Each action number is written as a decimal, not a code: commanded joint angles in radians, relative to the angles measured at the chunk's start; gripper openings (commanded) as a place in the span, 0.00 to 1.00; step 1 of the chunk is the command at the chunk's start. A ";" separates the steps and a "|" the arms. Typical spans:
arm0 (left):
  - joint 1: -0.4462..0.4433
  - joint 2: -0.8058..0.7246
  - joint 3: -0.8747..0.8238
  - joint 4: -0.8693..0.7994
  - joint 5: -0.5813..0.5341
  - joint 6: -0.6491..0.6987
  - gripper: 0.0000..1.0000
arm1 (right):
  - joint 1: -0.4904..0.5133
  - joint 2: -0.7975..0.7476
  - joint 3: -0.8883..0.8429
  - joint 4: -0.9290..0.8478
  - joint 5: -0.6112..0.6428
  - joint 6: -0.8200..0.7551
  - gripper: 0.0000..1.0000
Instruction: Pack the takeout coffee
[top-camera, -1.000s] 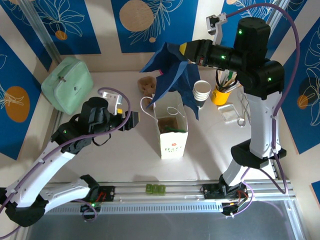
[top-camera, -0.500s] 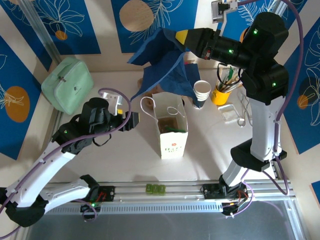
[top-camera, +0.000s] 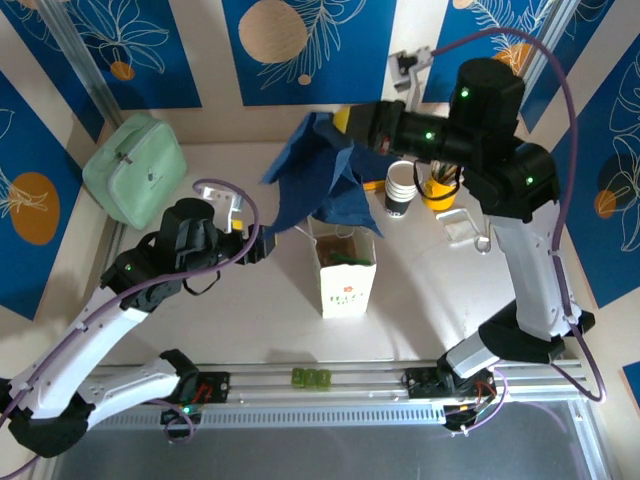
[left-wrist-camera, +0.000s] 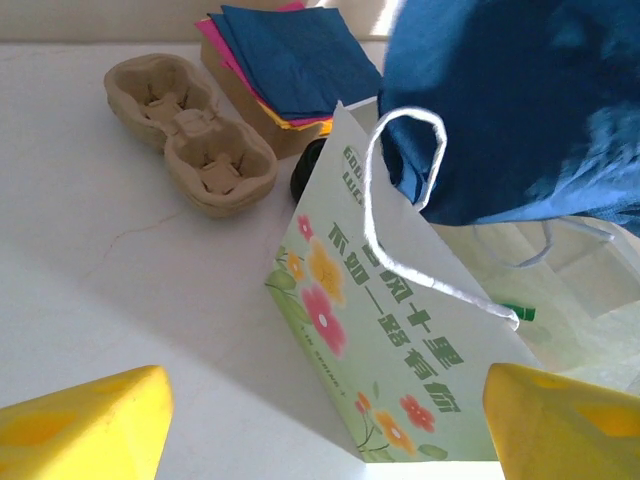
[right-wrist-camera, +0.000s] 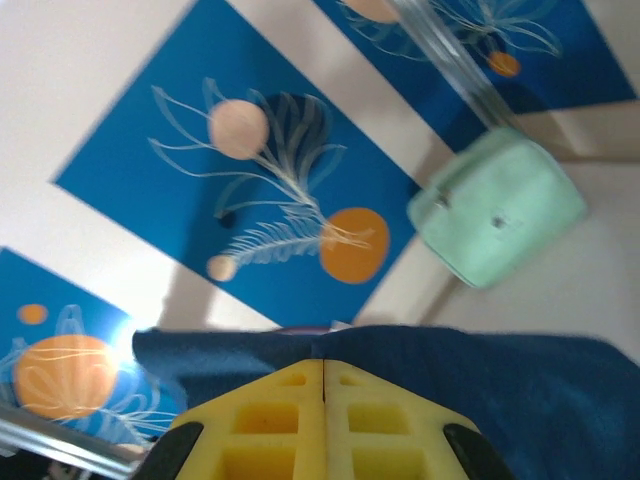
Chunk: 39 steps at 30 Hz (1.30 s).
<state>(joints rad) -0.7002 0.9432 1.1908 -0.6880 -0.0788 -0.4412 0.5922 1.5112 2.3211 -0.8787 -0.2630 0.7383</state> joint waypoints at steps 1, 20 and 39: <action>0.009 -0.011 -0.010 0.022 -0.008 -0.011 0.81 | 0.046 -0.048 -0.069 -0.079 0.217 -0.130 0.00; 0.009 -0.012 -0.017 0.019 -0.007 -0.014 0.81 | 0.222 -0.030 -0.369 -0.376 0.662 -0.340 0.00; 0.010 -0.009 -0.012 0.018 -0.002 -0.017 0.81 | 0.221 0.153 -0.398 -0.523 0.612 -0.301 0.00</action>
<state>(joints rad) -0.7002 0.9436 1.1805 -0.6880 -0.0795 -0.4480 0.8078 1.6600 1.9285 -1.3655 0.3847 0.4202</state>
